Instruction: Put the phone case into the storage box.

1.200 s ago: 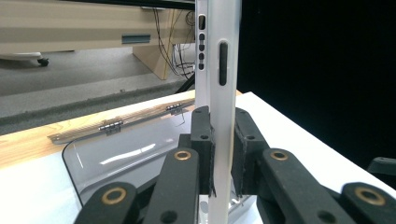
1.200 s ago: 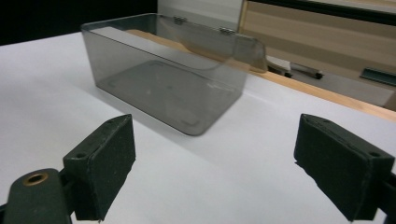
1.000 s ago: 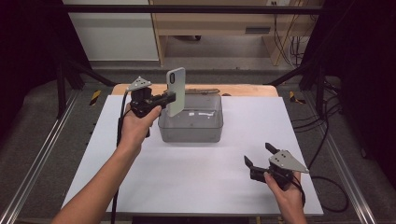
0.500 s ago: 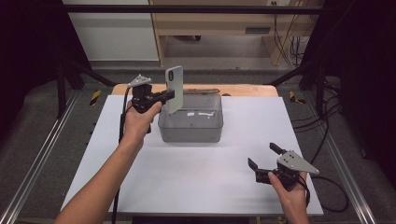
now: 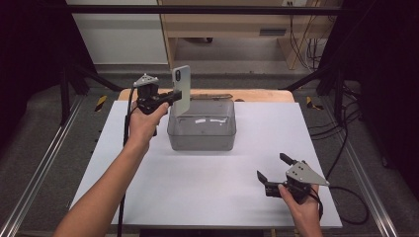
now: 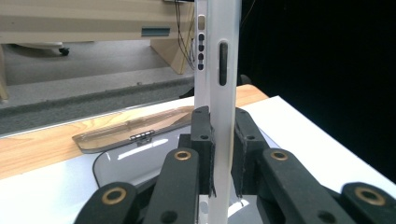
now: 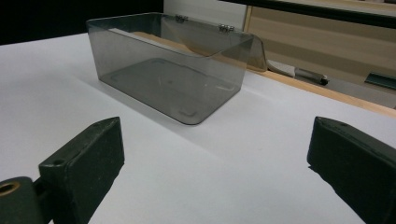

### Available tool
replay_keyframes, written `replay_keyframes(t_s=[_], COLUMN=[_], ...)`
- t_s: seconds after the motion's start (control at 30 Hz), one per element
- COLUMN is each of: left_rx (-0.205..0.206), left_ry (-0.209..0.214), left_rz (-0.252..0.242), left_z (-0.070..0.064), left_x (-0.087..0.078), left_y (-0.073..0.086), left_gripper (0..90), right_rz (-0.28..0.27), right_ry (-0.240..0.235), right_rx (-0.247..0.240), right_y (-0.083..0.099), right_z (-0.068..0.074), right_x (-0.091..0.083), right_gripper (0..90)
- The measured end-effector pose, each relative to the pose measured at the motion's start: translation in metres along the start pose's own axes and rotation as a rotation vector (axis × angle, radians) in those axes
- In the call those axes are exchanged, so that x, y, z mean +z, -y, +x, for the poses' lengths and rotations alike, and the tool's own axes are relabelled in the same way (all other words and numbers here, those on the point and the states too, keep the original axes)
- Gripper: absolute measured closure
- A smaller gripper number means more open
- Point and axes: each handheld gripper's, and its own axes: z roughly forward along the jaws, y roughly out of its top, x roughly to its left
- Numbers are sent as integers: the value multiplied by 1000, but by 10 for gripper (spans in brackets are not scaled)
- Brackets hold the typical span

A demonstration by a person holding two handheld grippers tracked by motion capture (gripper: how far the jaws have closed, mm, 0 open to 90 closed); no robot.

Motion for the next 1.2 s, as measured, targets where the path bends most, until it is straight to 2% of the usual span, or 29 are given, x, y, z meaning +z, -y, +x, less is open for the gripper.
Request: replay_keyframes(t_s=[0.13,0.33,0.5,0.67,0.9,1.2], left_rx=[-2,-29,-40,-72,-76,-85], left_ry=[-3,-2,-9,-5,-9,-11], left_rz=[10,19,48,66,100,116], left_z=[0,2,5,9,10,10], left_x=[2,5,8,10,17,22], left_y=[1,9,17,29,41,45], left_gripper=[810,810,810,810,809,810], right_rz=[8,8,16,22,25,23], right_ry=[-1,4,2,-2,-3,-6], right_rx=[-8,-9,-6,-11,-12,-11], right_y=[0,0,0,0,1,1], right_z=[1,0,0,2,2,1], right_x=[1,-1,0,1,1,1], right_gripper=[46,46,47,47,47,48])
